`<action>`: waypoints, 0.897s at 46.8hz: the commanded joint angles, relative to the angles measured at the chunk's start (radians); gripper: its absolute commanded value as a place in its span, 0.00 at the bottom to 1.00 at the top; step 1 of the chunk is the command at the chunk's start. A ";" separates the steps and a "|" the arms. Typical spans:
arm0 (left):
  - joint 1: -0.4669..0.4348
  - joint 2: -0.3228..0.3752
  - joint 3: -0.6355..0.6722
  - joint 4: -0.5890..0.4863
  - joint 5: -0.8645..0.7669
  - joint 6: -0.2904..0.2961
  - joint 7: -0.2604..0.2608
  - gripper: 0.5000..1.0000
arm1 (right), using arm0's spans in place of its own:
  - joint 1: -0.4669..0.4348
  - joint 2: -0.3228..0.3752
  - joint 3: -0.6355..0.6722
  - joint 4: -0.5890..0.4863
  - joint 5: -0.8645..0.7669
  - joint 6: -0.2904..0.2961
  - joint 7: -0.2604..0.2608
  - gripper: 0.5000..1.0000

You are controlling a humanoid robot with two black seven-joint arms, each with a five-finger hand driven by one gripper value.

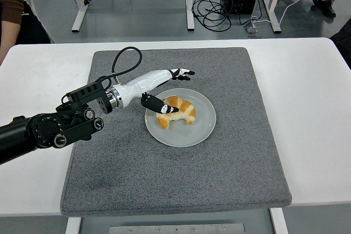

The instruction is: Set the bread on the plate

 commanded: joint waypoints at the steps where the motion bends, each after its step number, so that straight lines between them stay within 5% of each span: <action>1: -0.007 0.006 0.000 0.000 -0.014 -0.004 0.002 0.75 | 0.000 0.000 0.000 0.000 0.000 0.000 0.000 1.00; 10: -0.036 0.033 -0.001 -0.002 -0.113 -0.033 0.008 0.76 | 0.000 0.000 0.002 0.002 0.000 0.000 0.000 1.00; 22: -0.124 0.118 -0.044 0.000 -0.469 -0.301 0.040 0.76 | 0.000 0.000 0.000 0.001 0.000 0.000 0.000 1.00; 42: -0.105 0.197 -0.218 0.011 -0.768 -0.565 0.169 0.76 | 0.000 0.000 0.002 0.002 0.000 0.000 0.000 1.00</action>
